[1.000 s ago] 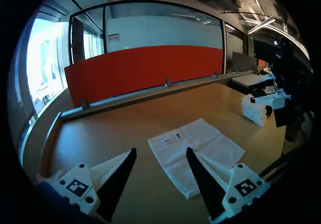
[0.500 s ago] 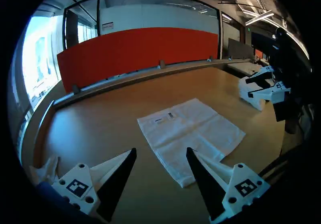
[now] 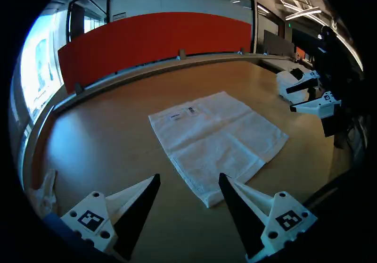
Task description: Fold towel
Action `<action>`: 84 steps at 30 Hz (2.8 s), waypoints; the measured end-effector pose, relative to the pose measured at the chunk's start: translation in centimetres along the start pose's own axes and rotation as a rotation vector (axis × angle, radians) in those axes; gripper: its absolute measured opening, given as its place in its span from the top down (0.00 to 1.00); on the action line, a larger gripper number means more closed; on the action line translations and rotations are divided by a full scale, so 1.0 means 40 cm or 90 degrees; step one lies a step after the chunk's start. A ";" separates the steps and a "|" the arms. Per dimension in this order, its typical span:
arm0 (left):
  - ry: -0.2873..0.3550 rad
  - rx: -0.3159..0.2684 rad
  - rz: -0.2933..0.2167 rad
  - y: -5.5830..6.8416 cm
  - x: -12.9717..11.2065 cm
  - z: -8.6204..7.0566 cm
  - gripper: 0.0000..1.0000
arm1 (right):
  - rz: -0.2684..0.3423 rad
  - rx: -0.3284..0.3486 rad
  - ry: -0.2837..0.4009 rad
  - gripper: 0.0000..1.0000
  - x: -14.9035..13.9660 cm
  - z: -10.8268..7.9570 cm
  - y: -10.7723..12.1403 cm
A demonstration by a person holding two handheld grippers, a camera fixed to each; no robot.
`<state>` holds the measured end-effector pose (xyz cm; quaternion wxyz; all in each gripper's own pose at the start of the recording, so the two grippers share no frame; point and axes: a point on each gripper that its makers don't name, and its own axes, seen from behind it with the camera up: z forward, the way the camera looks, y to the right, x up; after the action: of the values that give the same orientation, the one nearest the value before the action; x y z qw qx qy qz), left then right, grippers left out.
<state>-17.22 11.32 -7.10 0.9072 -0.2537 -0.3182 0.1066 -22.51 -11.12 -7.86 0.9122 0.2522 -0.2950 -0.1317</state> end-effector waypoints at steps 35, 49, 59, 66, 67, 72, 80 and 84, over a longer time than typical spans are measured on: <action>-0.112 -0.035 0.003 0.076 -0.173 0.083 0.11 | 0.003 0.065 -0.107 0.23 -0.217 0.053 -0.075; -0.117 -0.024 0.003 0.075 -0.177 0.081 0.22 | 0.028 0.089 -0.119 0.66 -0.239 0.058 -0.097; -0.124 -0.017 -0.002 0.085 -0.178 0.081 0.32 | 0.027 0.092 -0.120 0.77 -0.238 0.058 -0.098; -0.124 -0.021 0.002 0.095 -0.178 0.084 0.41 | 0.023 0.098 -0.120 0.78 -0.238 0.057 -0.106; -0.125 -0.022 0.003 0.096 -0.177 0.084 0.42 | 0.022 0.099 -0.120 0.78 -0.238 0.057 -0.107; -0.128 -0.025 -0.001 0.097 -0.177 0.084 0.46 | 0.017 0.100 -0.119 0.78 -0.238 0.058 -0.109; -0.131 -0.024 -0.019 0.093 -0.176 0.083 0.52 | 0.016 0.103 -0.119 0.78 -0.240 0.060 -0.108; -0.131 0.000 -0.022 0.071 -0.177 0.085 0.74 | 0.012 0.106 -0.119 0.80 -0.241 0.062 -0.109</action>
<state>-24.96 12.57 -10.04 0.8713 -0.2361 -0.4142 0.1167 -32.02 -11.97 -13.03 0.8580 0.3105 -0.3909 -0.1208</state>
